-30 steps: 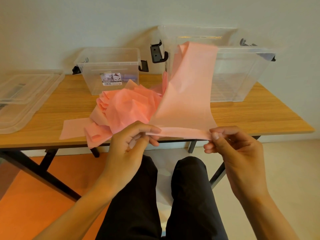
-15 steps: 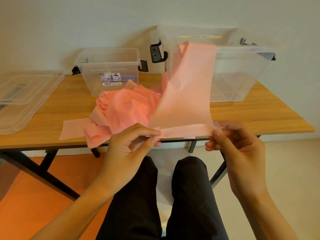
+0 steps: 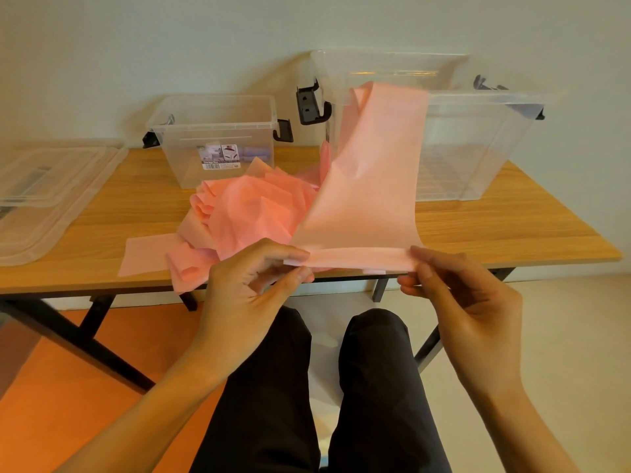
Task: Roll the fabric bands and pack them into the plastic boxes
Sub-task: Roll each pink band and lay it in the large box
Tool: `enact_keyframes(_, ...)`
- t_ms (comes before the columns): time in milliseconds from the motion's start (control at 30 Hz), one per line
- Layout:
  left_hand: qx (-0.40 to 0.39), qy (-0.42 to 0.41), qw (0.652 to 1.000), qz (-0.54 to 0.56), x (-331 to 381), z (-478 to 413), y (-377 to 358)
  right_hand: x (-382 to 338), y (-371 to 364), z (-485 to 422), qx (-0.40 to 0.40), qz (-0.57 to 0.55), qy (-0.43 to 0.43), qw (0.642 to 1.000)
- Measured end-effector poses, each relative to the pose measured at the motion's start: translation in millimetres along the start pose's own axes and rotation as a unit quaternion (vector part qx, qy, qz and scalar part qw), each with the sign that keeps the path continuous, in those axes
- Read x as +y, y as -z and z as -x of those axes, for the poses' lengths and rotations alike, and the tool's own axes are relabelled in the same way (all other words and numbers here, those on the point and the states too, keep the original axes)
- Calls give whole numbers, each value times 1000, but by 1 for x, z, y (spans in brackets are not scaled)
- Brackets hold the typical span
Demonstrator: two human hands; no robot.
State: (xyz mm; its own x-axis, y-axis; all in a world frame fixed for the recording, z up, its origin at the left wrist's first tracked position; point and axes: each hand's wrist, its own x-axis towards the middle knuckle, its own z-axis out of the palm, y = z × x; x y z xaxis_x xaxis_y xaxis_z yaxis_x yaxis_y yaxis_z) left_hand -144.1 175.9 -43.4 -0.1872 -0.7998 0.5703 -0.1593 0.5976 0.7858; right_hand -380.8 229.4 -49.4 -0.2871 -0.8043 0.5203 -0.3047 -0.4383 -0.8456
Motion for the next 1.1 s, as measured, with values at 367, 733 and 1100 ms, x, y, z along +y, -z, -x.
enact_keyframes(367, -3, -78, 993, -85, -11, -9, 1, 7, 9, 4, 12, 144, 98, 985)
enact_keyframes(733, -14, 70, 994, 80, 0, 4, -13, -1, -2, 8, 58, -24, -58, 996)
enact_keyframes(1100, 46, 110, 985, 126, 9, 1, -20, -7, -5, 3, 73, -96, -122, 985)
